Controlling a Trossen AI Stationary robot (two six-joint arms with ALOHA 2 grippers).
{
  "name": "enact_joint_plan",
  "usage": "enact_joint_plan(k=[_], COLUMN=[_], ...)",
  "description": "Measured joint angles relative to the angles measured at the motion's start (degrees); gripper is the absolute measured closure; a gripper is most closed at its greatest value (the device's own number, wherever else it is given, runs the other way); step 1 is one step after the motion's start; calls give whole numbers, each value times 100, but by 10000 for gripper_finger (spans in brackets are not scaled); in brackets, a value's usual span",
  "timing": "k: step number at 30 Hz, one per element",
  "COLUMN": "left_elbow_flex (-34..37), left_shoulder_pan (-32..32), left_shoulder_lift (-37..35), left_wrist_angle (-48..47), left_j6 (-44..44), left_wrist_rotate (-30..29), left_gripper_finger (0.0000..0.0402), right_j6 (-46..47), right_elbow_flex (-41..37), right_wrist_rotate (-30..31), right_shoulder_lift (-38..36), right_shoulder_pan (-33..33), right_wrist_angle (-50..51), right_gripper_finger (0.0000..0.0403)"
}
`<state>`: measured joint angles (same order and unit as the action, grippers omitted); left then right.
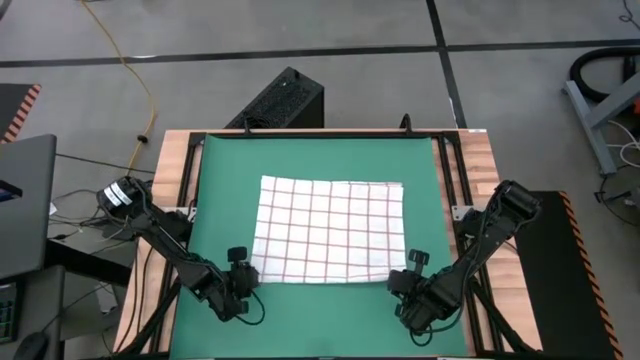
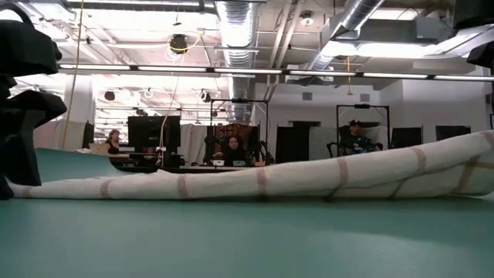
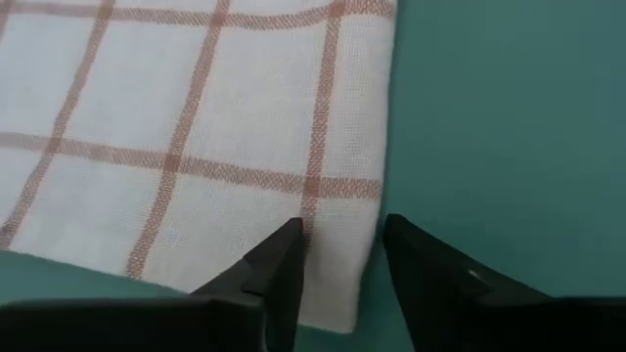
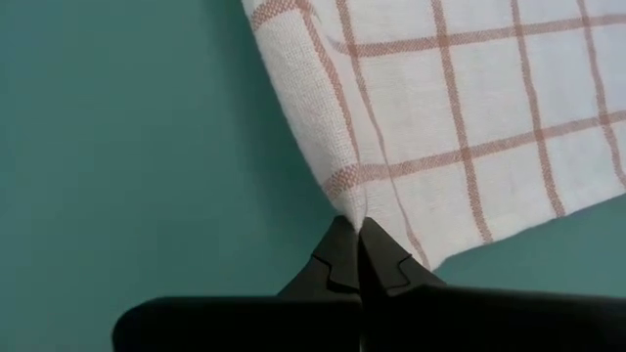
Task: Roll towel into tight, uniform cylinder
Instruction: Fold the white towel
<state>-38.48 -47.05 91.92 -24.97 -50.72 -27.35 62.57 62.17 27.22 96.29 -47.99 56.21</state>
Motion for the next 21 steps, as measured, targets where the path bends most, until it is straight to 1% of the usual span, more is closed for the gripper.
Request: enact_joint_plan(k=[3, 7, 8, 11, 15, 21], left_elbow_flex=[0, 7, 10, 13, -117, -222], left_shoulder_pan=[0, 14, 15, 15, 15, 15], left_shoulder_lift=[2, 4, 4, 6, 21, 31], left_wrist_angle=[-28, -79, -90, -103, -311, -453], left_j6=[4, 23, 24, 80, 176, 310], left_wrist_rotate=[42, 91, 87, 76, 10, -103], left_gripper_finger=[315, 382, 391, 396, 400, 401], right_j6=[0, -1, -4, -83, -120, 163], right_elbow_flex=[0, 0, 0, 0, 88, 203], right_wrist_rotate=[0, 0, 0, -27, -217, -337], right_shoulder_lift=[0, 0, 0, 0, 0, 0], right_shoulder_pan=[0, 0, 0, -29, -126, -346], right_wrist_angle=[0, -7, -6, -4, 17, 21], right_gripper_finger=[403, 403, 402, 388, 351, 301])
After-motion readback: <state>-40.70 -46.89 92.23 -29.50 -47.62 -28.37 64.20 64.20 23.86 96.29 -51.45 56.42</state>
